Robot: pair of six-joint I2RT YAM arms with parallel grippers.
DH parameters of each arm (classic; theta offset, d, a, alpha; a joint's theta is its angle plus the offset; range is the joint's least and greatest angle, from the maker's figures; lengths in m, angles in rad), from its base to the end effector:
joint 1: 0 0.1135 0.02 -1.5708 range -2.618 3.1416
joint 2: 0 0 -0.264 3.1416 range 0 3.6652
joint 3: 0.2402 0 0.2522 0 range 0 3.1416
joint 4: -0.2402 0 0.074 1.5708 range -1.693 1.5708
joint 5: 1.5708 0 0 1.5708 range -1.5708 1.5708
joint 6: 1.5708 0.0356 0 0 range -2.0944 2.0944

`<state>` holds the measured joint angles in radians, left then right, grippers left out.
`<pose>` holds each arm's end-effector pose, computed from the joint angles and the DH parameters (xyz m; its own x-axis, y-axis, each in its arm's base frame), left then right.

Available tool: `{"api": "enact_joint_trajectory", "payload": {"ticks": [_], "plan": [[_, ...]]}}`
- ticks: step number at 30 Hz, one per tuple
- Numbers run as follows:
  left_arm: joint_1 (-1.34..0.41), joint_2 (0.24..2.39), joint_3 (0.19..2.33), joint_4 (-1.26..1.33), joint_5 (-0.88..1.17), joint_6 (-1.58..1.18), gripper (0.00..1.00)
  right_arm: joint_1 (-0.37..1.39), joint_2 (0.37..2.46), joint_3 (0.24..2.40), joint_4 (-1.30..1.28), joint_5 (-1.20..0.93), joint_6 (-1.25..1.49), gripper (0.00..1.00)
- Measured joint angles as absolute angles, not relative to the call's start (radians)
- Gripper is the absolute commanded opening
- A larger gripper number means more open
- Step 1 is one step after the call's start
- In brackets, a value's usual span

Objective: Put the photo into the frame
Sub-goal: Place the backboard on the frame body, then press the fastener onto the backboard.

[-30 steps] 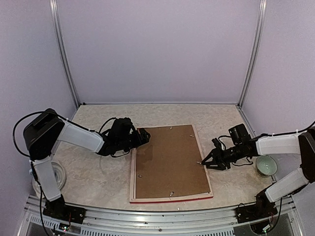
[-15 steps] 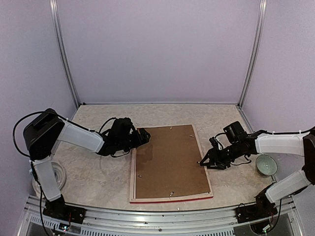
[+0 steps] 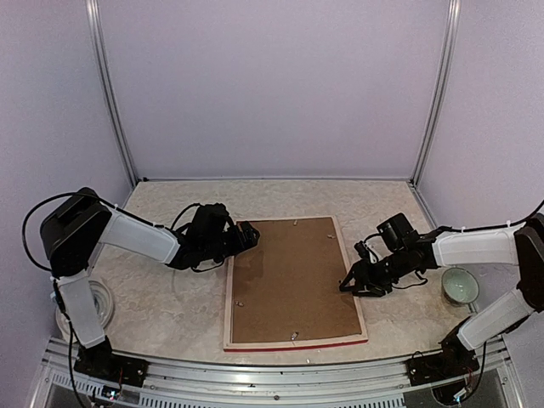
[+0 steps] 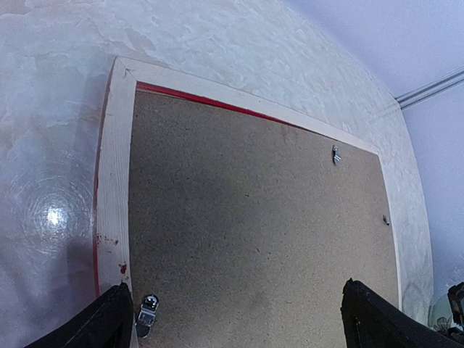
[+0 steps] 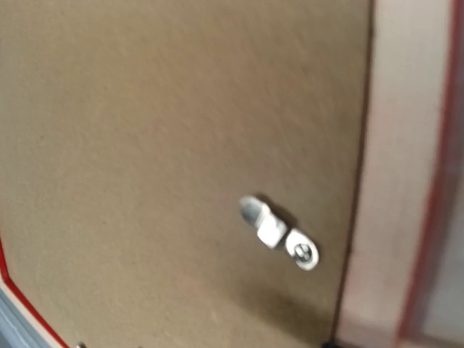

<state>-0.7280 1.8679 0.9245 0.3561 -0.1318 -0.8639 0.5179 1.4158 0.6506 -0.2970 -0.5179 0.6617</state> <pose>0.2873 -0.2498 0.1423 -0.7081 -0.3786 -0.5960 0.0608 0.8083 -0.5857 0.2073 0.1384 0.1563 -0.9917 0.0494 -0.1185 -0.0383 0.7671 0.6404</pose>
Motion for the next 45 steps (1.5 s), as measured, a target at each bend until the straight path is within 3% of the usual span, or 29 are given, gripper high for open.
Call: {"api": "enact_joint_trajectory", "payload": {"ticks": [10, 25, 37, 45], "plan": [[-0.728, 1.868, 0.921, 0.364, -0.131, -0.867, 0.99, 0.544, 1.458, 0.656, -0.262, -0.545, 0.679, 0.53], [-0.744, 1.802, 0.934, 0.279, -0.160, -0.811, 0.99, 0.548, 1.431, 0.775, -0.378, -0.393, 0.619, 0.57], [-0.825, 1.829, 1.087, 0.180, -0.171, -0.810, 0.99, 0.591, 1.483, 0.807, -0.372, -0.361, 0.616, 0.47], [-0.854, 1.948, 1.143, 0.104, -0.181, -0.809, 0.99, 0.594, 1.493, 0.825, -0.373, -0.331, 0.614, 0.46]]}}
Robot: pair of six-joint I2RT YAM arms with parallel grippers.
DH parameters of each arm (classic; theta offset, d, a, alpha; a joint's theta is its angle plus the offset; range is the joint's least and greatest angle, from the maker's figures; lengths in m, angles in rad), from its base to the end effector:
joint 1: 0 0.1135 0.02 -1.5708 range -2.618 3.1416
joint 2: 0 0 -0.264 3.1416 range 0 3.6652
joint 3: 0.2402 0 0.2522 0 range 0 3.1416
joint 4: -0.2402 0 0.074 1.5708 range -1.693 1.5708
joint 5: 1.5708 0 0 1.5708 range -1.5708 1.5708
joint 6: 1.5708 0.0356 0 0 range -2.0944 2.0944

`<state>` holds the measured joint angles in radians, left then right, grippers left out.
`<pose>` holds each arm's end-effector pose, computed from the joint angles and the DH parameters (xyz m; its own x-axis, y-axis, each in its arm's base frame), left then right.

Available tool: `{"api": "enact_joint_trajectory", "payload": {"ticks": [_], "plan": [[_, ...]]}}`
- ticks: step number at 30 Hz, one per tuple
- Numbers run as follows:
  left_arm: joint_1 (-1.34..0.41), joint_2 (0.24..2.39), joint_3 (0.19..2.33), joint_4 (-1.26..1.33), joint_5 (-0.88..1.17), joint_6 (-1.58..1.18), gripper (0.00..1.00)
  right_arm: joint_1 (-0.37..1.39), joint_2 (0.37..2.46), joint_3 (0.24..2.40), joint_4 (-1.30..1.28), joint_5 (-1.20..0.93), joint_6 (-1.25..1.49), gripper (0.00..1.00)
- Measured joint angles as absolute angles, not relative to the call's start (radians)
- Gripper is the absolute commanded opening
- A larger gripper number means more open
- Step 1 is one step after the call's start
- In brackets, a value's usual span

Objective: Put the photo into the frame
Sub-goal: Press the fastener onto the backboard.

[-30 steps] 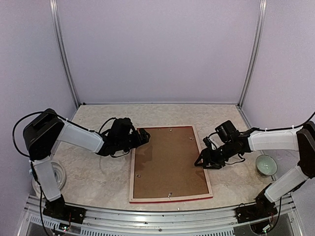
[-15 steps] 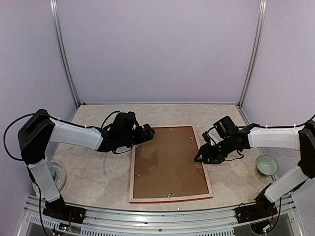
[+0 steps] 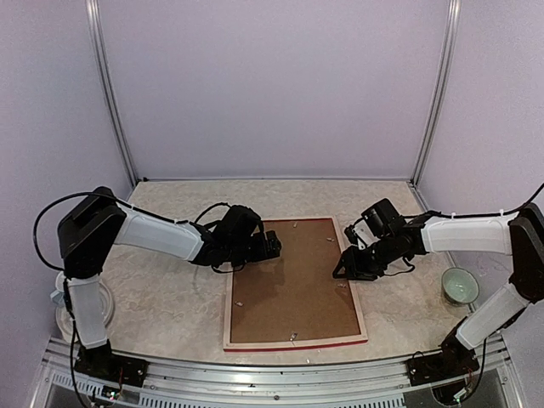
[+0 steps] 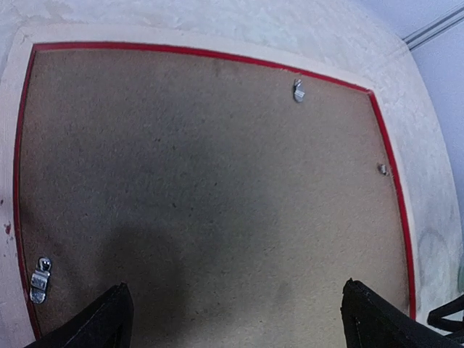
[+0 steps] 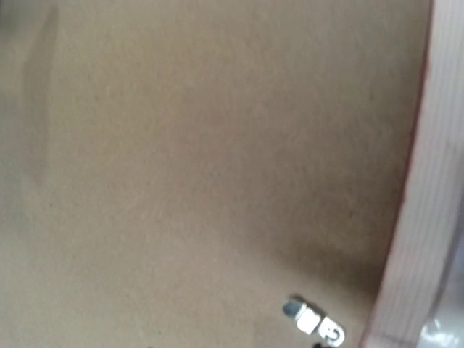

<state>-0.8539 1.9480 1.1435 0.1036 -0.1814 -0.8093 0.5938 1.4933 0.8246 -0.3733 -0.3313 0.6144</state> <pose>0.2766 -0.3076 0.1538 -0.7635 -0.2075 -0.6116 0.1424 0.8695 -0.4729 0.2283 0.1681 0.1790 -0.9681 0.0041 -0.2503 -0.1309 0.8439 0.5203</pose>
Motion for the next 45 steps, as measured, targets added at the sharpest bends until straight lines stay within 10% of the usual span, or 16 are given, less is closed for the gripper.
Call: {"api": "enact_joint_trajectory", "payload": {"ticks": [17, 27, 45], "plan": [[-0.883, 1.975, 1.151, 0.097, -0.164, -0.798, 0.98, 0.596, 1.552, 0.952, -0.474, -0.196, 0.539, 0.25], [-0.976, 1.941, 1.096, 0.179, -0.097, -0.813, 0.85, 0.622, 1.552, 0.992, -0.588, -0.023, 0.424, 0.68], [-1.017, 1.964, 1.042, 0.283, 0.001, -0.857, 0.69, 0.657, 1.648, 0.990, -0.592, 0.021, 0.375, 0.66]]}}
